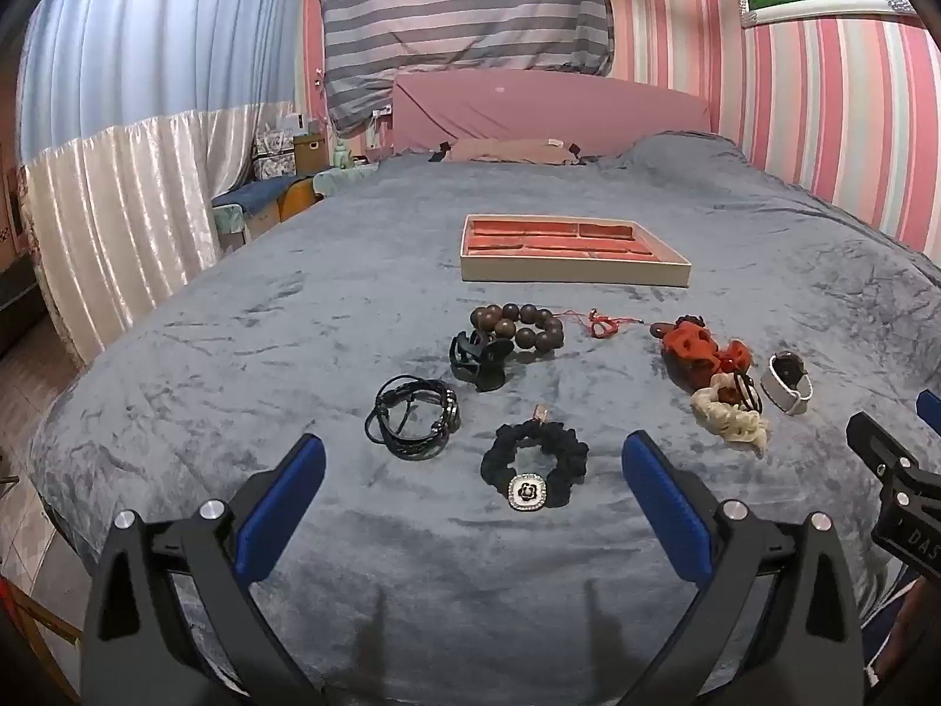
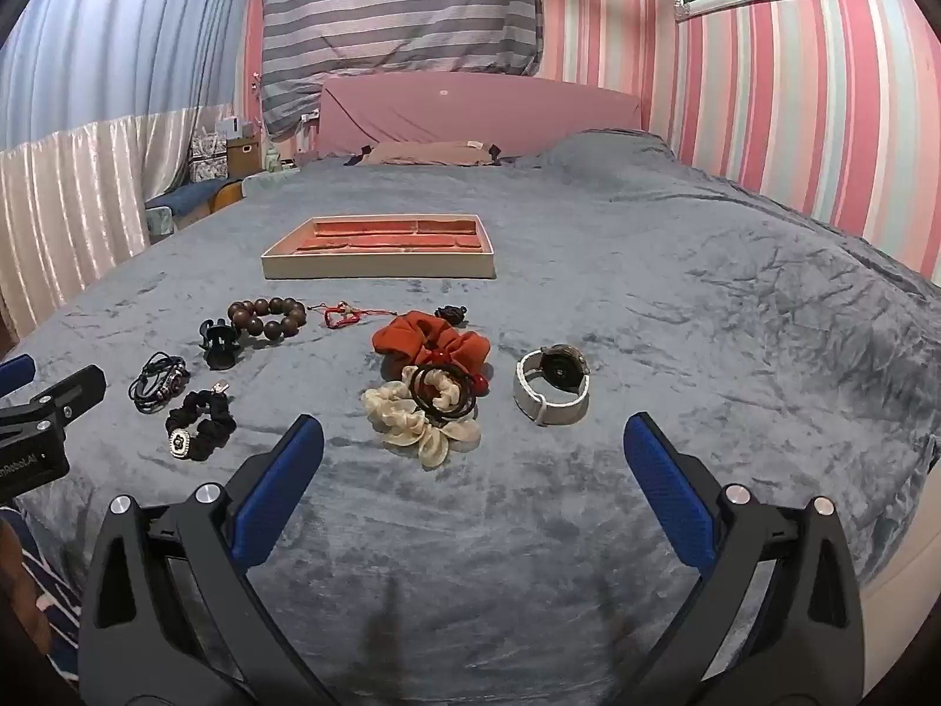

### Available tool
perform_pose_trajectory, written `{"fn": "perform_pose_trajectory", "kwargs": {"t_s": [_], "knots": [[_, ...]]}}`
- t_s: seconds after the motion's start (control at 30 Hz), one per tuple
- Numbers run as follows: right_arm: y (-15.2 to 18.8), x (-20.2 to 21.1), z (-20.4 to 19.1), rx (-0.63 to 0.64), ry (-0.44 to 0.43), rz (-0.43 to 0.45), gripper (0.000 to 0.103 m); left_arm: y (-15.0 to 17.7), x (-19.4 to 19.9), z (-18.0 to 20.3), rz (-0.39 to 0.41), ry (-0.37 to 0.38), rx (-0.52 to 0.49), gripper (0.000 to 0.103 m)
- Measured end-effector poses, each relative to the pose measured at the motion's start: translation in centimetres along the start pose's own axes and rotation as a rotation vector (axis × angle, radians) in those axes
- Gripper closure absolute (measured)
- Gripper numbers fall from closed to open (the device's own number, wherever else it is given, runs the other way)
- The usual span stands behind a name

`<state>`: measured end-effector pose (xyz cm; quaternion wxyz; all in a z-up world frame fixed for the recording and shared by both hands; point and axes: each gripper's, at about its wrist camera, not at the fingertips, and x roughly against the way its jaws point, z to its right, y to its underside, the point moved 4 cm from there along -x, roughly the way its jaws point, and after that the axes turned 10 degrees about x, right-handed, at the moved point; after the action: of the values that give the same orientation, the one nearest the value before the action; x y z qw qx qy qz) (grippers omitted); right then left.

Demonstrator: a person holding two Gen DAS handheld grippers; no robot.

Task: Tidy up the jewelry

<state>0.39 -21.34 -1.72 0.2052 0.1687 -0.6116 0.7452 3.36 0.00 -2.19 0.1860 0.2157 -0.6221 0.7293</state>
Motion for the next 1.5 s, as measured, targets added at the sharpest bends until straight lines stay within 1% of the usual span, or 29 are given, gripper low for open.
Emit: {"fn": "perform_pose_trajectory", "kwargs": {"t_s": [0.1, 0.3, 0.33, 0.43, 0.5, 1.5], "knots": [[0.0, -0.5, 0.2, -0.004, -0.003, 0.005, 0.004, 0.0, 0.1, 0.0, 0.0, 0.004, 0.0, 0.004], [0.0, -0.1, 0.2, -0.008, -0.008, 0.018, 0.004, 0.0, 0.5, -0.4, 0.008, 0.005, -0.007, 0.004], [0.1, 0.3, 0.2, -0.008, -0.009, 0.02, 0.004, 0.1, -0.1, -0.2, -0.002, -0.004, -0.007, 0.004], [0.4, 1.7, 0.0, -0.011, -0.015, 0.026, 0.004, 0.1, -0.1, -0.2, -0.001, -0.006, -0.006, 0.004], [0.0, -0.1, 0.1, -0.002, 0.004, -0.007, 0.004, 0.1, -0.1, -0.1, -0.001, -0.008, -0.011, 0.004], [0.2, -0.3, 0.5, 0.0, 0.005, -0.008, 0.004, 0.3, -0.1, -0.3, -0.002, -0.012, -0.017, 0.004]]}}
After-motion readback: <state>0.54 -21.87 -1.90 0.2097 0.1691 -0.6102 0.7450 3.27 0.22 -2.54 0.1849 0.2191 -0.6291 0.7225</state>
